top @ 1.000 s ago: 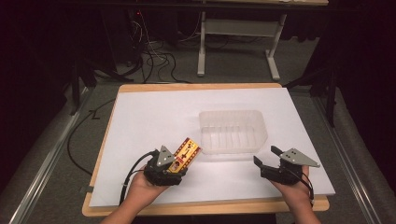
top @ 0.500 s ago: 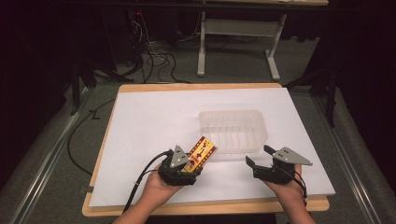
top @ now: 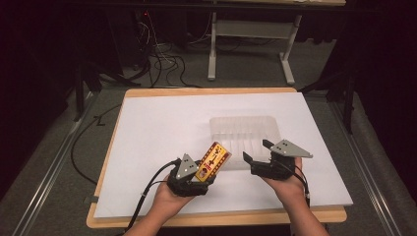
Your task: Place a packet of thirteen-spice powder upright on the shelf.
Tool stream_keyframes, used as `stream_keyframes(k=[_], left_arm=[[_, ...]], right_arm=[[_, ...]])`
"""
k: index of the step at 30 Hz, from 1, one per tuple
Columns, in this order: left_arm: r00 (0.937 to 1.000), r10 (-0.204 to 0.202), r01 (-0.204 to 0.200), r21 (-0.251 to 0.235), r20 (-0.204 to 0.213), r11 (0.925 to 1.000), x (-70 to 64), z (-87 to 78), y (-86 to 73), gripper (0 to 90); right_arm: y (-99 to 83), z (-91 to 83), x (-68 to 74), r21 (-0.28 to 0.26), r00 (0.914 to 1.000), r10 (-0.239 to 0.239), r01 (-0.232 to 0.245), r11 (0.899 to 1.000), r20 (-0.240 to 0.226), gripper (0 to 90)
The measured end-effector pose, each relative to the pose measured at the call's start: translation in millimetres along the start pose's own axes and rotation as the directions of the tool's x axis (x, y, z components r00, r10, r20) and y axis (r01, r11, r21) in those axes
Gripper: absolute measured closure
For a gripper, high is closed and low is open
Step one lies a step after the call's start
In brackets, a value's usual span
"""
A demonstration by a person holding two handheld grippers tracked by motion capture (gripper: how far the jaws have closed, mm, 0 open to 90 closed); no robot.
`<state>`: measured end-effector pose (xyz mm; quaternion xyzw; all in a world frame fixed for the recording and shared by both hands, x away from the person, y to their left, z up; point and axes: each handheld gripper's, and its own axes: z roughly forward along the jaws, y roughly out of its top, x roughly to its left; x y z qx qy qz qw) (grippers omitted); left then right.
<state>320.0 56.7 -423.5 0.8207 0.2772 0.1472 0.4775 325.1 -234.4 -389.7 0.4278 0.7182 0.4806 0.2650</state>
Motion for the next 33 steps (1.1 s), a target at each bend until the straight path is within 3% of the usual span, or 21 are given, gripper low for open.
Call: stream_keyframes(k=[5,8,12,19,25,33], left_arm=[[0.9998,0.017,-0.017,0.000,-0.008,0.9999,-5.1,-2.4,-2.1,33.1],[0.9999,0.016,-0.016,0.007,-0.006,0.9998,-7.1,0.1,-2.6,33.1],[0.9987,0.047,-0.047,0.016,-0.016,0.9988,-14.8,6.7,-2.6,33.0],[0.9973,0.072,-0.071,0.018,-0.012,0.9973,-26.2,17.2,-4.2,33.0],[0.9974,0.071,-0.070,0.022,-0.012,0.9973,-28.8,19.7,-4.1,33.0],[0.9984,0.056,-0.056,-0.012,-0.005,0.9984,-32.9,20.6,0.6,33.0]], right_arm=[[-2.2,-0.6,5.8,-0.036,0.9986,0.039,-0.040,0.999,-0.036,17.4],[-6.4,-4.4,4.3,-0.028,0.9984,0.040,-0.042,0.999,-0.039,17.3],[-11.5,-6.2,5.2,-0.016,0.9970,0.055,-0.056,0.998,-0.054,16.9],[-12.8,-11.3,13.0,-0.026,0.9918,0.065,-0.068,0.997,-0.110,16.7],[-13.0,-8.5,16.7,-0.022,0.9850,0.092,-0.096,0.995,-0.146,16.6],[-15.2,-1.4,24.5,-0.001,0.9766,0.114,-0.116,0.993,-0.183,16.2]])
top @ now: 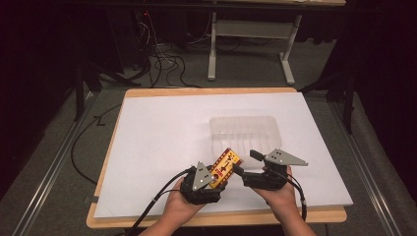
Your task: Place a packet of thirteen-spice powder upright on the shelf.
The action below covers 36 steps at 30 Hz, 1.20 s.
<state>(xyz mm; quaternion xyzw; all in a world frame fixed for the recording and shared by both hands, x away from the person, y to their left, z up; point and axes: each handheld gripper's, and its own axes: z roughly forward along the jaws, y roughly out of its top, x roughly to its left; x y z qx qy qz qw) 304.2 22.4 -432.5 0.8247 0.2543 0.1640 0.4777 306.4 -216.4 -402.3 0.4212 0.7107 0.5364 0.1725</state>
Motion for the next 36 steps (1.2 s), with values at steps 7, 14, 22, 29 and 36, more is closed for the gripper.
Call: stream_keyframes(k=[7,14,22,29,36], left_arm=[[0.9999,-0.004,0.004,-0.021,-0.013,0.9998,-1.2,-2.1,2.5,32.9],[0.9994,0.003,-0.004,-0.036,-0.035,0.9993,-2.8,-2.7,2.8,33.0],[0.9990,0.006,-0.008,-0.038,-0.045,0.9993,-2.5,-0.8,2.4,32.9],[0.9986,0.005,-0.007,-0.042,-0.053,0.9991,-2.1,-1.1,2.5,32.9],[0.9984,0.001,-0.003,-0.042,-0.057,0.9991,-1.2,-0.1,1.4,32.9]], right_arm=[[-1.9,6.2,6.0,0.014,0.9999,0.009,-0.009,1.000,-0.012,16.6],[-4.0,9.7,9.0,0.007,0.9991,0.021,-0.021,1.000,-0.035,26.6],[-6.2,12.2,7.2,0.010,0.9972,0.043,-0.042,0.999,-0.062,37.4],[-8.0,14.9,7.7,0.018,0.9938,0.060,-0.058,0.998,-0.094,44.0],[-8.5,15.8,7.2,0.020,0.9912,0.074,-0.072,0.997,-0.110,47.3]])
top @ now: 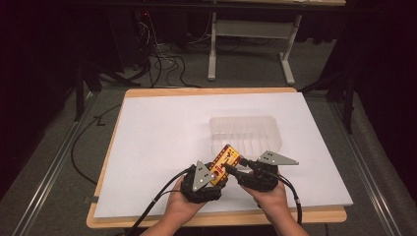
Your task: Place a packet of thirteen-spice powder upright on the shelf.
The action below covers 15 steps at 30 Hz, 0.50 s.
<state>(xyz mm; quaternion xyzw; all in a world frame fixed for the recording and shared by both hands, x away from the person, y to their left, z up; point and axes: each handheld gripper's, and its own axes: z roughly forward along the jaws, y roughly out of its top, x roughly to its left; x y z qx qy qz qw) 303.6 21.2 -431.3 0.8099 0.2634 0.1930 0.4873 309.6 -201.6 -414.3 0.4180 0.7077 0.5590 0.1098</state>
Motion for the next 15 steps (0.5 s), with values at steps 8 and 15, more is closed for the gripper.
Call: stream_keyframes(k=[8,15], left_arm=[[1.0000,0.003,-0.003,0.008,0.009,1.0000,-1.5,1.7,-1.1,32.8],[0.9998,0.005,-0.005,0.034,0.017,0.9994,-2.4,5.0,-2.3,32.7]], right_arm=[[-0.4,-0.4,-1.7,-0.004,1.0000,0.007,-0.007,1.000,-0.003,48.6],[-0.6,-1.4,-3.8,-0.011,0.9995,0.021,-0.021,1.000,-0.024,56.6]])
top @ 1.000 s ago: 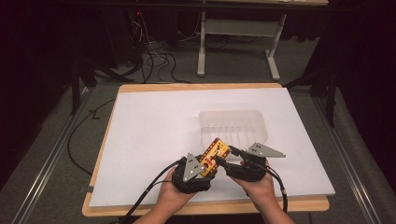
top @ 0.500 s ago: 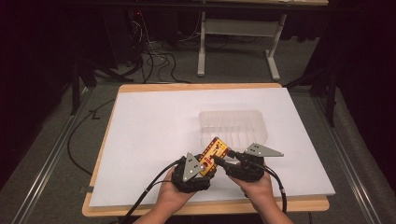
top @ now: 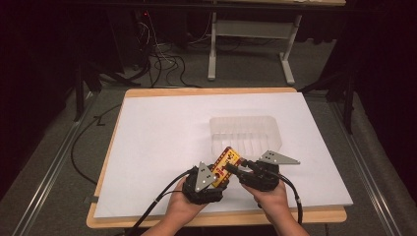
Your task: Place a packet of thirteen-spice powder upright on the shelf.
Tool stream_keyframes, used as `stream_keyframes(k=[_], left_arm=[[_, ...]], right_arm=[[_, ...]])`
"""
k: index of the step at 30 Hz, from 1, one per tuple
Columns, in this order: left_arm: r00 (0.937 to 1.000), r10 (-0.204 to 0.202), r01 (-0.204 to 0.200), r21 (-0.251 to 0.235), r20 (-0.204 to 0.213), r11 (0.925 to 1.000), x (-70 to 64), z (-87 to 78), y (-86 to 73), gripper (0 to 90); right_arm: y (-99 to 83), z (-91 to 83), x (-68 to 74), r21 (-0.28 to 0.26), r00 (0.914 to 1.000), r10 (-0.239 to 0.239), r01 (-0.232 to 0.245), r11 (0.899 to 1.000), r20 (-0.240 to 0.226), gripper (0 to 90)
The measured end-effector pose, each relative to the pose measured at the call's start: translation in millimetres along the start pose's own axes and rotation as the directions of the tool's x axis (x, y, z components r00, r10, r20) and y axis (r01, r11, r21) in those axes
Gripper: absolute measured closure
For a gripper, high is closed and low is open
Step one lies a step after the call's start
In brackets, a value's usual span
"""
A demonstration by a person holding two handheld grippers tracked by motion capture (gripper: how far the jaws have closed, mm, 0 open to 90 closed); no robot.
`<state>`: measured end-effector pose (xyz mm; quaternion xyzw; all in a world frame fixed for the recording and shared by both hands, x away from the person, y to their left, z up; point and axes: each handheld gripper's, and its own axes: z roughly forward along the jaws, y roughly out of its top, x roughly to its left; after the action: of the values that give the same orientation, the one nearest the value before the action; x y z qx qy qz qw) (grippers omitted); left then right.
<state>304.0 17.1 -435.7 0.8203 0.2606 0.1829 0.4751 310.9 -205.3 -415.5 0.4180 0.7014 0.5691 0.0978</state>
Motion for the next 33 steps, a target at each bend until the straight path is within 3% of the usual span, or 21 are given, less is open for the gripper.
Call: stream_keyframes(k=[10,15,22,33], left_arm=[[1.0000,-0.004,0.004,0.017,0.002,0.9998,1.4,2.3,-0.9,32.0],[0.9989,-0.039,0.038,0.024,0.028,0.9990,7.9,1.9,-2.4,22.6],[0.9976,-0.060,0.060,-0.003,0.035,0.9982,13.5,-5.7,-1.3,22.7],[0.9972,-0.072,0.072,-0.004,0.021,0.9974,30.6,-17.0,-6.3,25.3]], right_arm=[[1.4,0.5,4.3,-0.009,0.9998,-0.005,0.005,1.000,-0.020,63.8],[2.6,-2.6,5.3,-0.019,0.9993,-0.031,0.032,0.999,0.019,67.1],[3.1,-7.2,1.5,-0.027,0.9969,-0.047,0.049,0.998,0.063,67.4],[3.7,-16.0,-5.9,-0.043,0.9898,-0.058,0.064,0.997,0.130,67.6]])
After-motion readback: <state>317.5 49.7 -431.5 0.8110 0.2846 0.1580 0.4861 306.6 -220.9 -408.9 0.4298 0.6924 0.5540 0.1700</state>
